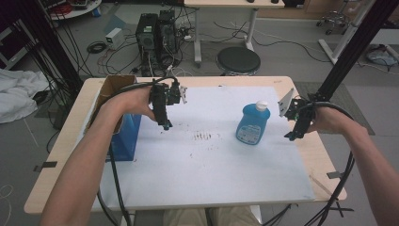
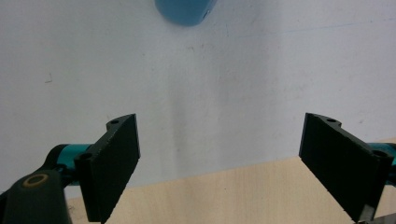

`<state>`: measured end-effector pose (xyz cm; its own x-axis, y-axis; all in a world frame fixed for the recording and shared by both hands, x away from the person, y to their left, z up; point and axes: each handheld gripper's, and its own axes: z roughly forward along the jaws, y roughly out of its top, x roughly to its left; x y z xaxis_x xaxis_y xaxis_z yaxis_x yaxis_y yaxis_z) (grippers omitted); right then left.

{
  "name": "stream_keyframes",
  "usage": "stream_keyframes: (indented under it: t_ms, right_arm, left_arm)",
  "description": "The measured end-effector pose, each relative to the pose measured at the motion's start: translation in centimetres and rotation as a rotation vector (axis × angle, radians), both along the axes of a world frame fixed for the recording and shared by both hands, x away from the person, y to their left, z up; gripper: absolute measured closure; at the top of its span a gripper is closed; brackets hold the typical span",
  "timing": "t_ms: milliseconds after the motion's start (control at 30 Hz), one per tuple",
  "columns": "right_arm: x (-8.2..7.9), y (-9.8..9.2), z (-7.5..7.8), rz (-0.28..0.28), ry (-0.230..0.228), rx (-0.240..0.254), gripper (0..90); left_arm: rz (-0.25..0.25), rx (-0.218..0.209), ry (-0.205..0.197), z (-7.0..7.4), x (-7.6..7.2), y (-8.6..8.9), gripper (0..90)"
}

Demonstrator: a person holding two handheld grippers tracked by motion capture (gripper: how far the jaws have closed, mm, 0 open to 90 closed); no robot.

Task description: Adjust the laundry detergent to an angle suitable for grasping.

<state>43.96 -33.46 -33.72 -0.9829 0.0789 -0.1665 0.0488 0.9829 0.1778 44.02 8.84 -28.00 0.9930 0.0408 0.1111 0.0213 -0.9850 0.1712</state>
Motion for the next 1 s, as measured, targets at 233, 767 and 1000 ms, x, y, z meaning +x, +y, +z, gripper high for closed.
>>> stream_keyframes:
  t_ms: [233,767,1000]
  right_arm:
    - [-0.5,0.6,0.0,0.014,0.004,-0.008,11.5]
    - [-0.7,0.5,0.3,0.003,-0.002,-0.008,11.5]
    - [-1.1,0.3,0.9,-0.001,-0.018,0.02,11.5]
  left_arm:
    - [0.006,-0.007,0.0,0.0,-0.2,0.5,12.6]
    - [0.0,-0.004,0.006,-0.2,-0.3,0.6,12.6]
    - [0.009,-0.004,0.004,-0.1,-0.6,0.5,12.6]
